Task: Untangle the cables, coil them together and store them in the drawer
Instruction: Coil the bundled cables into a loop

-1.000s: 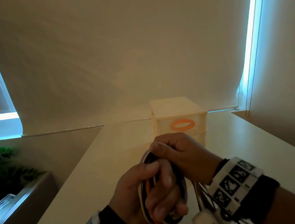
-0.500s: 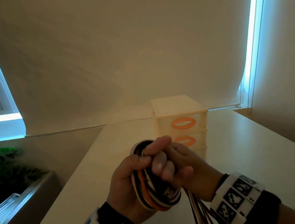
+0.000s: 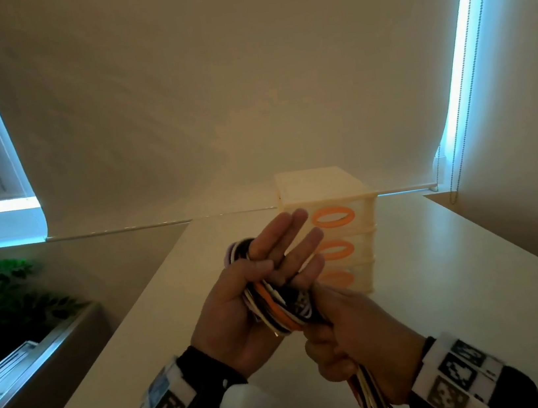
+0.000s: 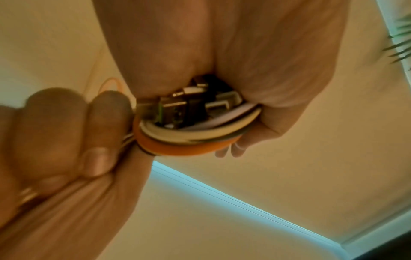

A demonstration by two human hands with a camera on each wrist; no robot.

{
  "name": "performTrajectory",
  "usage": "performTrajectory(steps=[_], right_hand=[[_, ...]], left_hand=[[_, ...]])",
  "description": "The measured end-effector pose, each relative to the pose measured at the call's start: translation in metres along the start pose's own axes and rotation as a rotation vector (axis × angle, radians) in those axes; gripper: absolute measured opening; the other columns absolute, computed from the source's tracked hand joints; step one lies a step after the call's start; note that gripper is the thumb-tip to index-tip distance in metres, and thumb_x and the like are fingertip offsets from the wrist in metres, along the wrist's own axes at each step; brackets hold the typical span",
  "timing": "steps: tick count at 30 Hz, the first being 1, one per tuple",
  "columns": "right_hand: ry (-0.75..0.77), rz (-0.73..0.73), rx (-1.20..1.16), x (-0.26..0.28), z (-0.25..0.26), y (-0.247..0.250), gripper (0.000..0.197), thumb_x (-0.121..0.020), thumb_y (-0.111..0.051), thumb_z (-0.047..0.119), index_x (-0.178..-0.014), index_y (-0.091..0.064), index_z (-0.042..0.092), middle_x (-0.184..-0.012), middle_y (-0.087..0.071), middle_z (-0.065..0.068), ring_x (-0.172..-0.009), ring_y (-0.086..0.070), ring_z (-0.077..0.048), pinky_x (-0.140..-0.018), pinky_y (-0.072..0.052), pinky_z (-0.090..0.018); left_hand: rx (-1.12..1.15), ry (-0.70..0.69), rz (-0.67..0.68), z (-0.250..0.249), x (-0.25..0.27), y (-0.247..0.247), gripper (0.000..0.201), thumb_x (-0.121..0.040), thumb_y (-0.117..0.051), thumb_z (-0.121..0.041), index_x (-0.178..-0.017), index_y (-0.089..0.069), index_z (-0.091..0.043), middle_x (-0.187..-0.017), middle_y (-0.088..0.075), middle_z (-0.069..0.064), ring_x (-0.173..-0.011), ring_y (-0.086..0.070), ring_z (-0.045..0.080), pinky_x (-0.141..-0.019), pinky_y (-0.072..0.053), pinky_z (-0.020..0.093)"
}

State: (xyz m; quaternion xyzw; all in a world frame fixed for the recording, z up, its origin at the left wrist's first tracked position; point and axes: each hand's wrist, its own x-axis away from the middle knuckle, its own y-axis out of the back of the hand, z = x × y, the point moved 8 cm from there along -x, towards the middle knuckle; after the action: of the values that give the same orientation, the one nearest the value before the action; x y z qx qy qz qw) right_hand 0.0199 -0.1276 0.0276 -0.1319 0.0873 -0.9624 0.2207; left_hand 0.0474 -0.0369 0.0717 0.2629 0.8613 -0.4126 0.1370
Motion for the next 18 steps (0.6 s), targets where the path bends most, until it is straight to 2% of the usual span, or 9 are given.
performTrajectory(steps=[2,4,10,14,17,18], right_hand=[[-0.051,0.006,-0.008,0.007,-0.009,-0.002,0.028,-0.106,-0.039,0.039,-0.093,-0.050,0.015,-0.057,-0.030,0.001,-0.042,-0.023,-0.010,-0.038,-0.020,-0.015],[-0.094,0.010,0.022,0.011,-0.017,-0.004,0.025,-0.106,-0.039,0.033,-0.103,-0.051,0.012,-0.057,-0.028,0.000,-0.041,-0.023,-0.010,-0.038,-0.021,-0.013],[-0.118,0.024,0.146,0.016,-0.015,-0.003,0.025,-0.107,-0.037,0.036,-0.096,-0.048,0.016,-0.057,-0.029,0.002,-0.045,-0.022,-0.010,-0.039,-0.018,-0.014],[-0.132,0.046,0.209,0.014,-0.016,-0.006,0.023,-0.106,-0.038,0.033,-0.102,-0.050,0.014,-0.056,-0.033,0.002,-0.042,-0.027,-0.010,-0.038,-0.021,-0.015],[-0.152,0.123,0.225,0.014,-0.024,-0.009,0.017,-0.106,-0.039,0.026,-0.102,-0.047,0.012,-0.054,-0.044,0.002,-0.039,-0.035,-0.009,-0.035,-0.032,-0.018],[-0.120,0.133,0.367,0.015,-0.024,-0.009,0.016,-0.107,-0.039,0.027,-0.103,-0.046,0.014,-0.058,-0.047,0.003,-0.040,-0.037,-0.008,-0.037,-0.035,-0.020]], left_hand=[[-0.039,-0.043,-0.011,-0.008,0.000,0.003,0.056,-0.089,-0.053,-0.005,-0.145,-0.049,-0.003,-0.158,-0.041,0.012,-0.146,-0.037,0.037,-0.119,-0.026,0.054],[-0.069,-0.054,-0.037,-0.011,0.000,0.005,0.053,-0.090,-0.046,-0.005,-0.143,-0.052,-0.003,-0.155,-0.045,0.011,-0.143,-0.042,0.036,-0.117,-0.028,0.056],[-0.149,-0.053,-0.091,-0.007,-0.001,0.003,0.048,-0.091,-0.041,-0.005,-0.138,-0.054,-0.002,-0.149,-0.053,0.009,-0.138,-0.049,0.033,-0.119,-0.027,0.060],[-0.279,-0.075,-0.156,-0.010,0.000,0.005,0.042,-0.094,-0.048,-0.008,-0.134,-0.057,0.001,-0.145,-0.058,0.007,-0.136,-0.053,0.028,-0.116,-0.034,0.055],[-0.483,-0.163,-0.321,-0.028,0.004,0.018,0.029,-0.095,-0.054,-0.010,-0.116,-0.065,0.007,-0.130,-0.068,0.012,-0.129,-0.060,0.021,-0.117,-0.035,0.051],[-0.549,-0.183,-0.377,-0.035,0.006,0.022,0.026,-0.097,-0.054,-0.013,-0.107,-0.068,0.006,-0.124,-0.071,0.014,-0.126,-0.061,0.020,-0.116,-0.036,0.050]])
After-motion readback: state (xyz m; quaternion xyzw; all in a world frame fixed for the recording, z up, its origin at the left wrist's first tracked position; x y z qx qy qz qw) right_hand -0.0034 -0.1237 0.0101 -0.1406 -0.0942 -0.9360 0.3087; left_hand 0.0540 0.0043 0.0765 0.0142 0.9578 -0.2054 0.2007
